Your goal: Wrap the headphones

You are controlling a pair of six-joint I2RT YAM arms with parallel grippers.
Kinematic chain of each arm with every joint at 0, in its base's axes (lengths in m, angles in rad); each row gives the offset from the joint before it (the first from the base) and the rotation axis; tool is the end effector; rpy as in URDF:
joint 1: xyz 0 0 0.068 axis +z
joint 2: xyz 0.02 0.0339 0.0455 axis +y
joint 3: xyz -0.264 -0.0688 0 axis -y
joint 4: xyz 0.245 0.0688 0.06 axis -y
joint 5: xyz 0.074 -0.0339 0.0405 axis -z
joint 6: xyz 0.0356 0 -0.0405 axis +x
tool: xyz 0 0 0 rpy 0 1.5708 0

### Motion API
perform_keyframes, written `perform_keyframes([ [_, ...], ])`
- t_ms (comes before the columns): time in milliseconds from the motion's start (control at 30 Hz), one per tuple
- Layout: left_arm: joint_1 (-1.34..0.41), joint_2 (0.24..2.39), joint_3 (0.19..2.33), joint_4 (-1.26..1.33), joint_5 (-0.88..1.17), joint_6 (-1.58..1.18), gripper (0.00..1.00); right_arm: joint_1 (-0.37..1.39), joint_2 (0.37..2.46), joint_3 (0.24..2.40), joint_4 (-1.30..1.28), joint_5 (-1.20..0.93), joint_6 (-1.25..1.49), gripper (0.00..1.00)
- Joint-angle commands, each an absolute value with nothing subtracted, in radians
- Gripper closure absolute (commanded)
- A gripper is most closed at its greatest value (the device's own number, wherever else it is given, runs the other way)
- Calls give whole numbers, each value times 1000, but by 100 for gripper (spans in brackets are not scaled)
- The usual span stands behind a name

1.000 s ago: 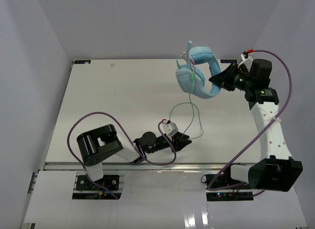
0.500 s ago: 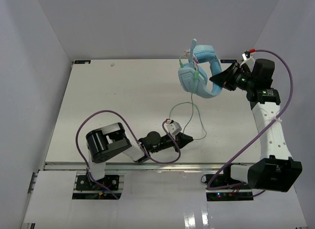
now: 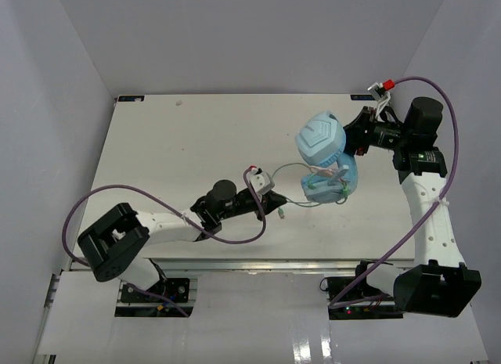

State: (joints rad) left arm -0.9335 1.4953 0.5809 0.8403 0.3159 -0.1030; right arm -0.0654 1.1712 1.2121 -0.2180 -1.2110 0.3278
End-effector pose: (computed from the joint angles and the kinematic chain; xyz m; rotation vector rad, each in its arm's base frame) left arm 0.1724 -0.2515 0.2113 0.9321 1.4799 -1.0352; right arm 0.2465 0.0172 0.4114 -0.5771 1.6932 1.2318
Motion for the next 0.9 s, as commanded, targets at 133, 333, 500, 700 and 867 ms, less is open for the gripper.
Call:
perform_keyframes([
  [133,-807,1299,741,312,423,87,100,-43,1119,1405,-648,-1171,-195,92],
  [333,-730,1230,859,83,467,127,100,14,1070,1356,-763,-972,-413,92],
  [500,-719,1228,961,-140,470,150,100,114,1012,1265,-749,-740,-526,92],
  [700,-719,1223,1028,-283,448,174,100,250,1003,1208,-745,-526,-628,92],
  [867,-718,1236,1081,-383,444,191,100,340,1006,1181,-714,-348,-675,92],
])
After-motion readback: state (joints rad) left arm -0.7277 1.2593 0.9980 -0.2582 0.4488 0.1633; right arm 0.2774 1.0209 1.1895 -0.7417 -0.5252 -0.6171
